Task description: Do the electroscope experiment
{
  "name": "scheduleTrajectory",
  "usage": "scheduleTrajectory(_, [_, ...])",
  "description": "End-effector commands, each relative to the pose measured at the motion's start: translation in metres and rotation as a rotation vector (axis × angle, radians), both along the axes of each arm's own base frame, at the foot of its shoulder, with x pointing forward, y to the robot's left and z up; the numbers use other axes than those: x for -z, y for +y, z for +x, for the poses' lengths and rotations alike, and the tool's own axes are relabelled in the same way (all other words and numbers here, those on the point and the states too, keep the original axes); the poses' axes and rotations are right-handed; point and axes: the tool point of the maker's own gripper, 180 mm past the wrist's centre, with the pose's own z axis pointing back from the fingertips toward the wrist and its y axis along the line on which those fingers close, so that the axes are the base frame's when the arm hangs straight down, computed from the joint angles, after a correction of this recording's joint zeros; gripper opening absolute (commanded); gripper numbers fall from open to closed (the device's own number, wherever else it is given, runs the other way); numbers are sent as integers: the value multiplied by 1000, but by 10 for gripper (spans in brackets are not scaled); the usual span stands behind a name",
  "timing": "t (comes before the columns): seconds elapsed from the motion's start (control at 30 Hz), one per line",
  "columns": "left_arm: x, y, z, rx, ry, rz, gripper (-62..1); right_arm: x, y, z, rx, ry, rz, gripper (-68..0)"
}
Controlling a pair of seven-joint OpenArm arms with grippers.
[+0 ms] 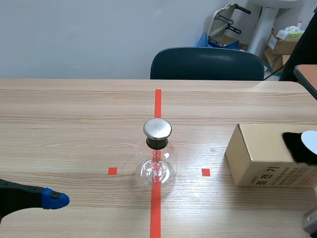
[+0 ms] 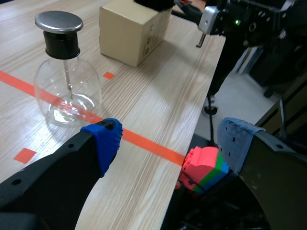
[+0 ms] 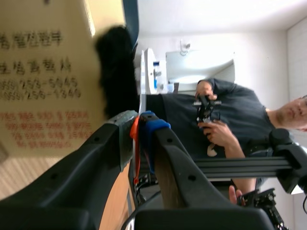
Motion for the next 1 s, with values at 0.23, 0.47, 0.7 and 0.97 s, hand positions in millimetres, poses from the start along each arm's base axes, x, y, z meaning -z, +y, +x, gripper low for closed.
scheduleTrajectory(0.23, [-3,-4,-1,11,-45,7,-170,-6,-15,2,35,-20,-90,-665])
scheduleTrajectory(0.47, [-9,-8,0,13,-54,-14,-172,-1,15,1,-100,-12,-75,-665])
scheduleTrajectory(0.7, [-23,-16,3,-3,-103,-49,-172,-1,-17,5,98,-12,-61,-665])
scheduleTrajectory(0.97, [-27,-19,3,0,-106,-63,-172,3,-5,2,61,-5,-47,-666])
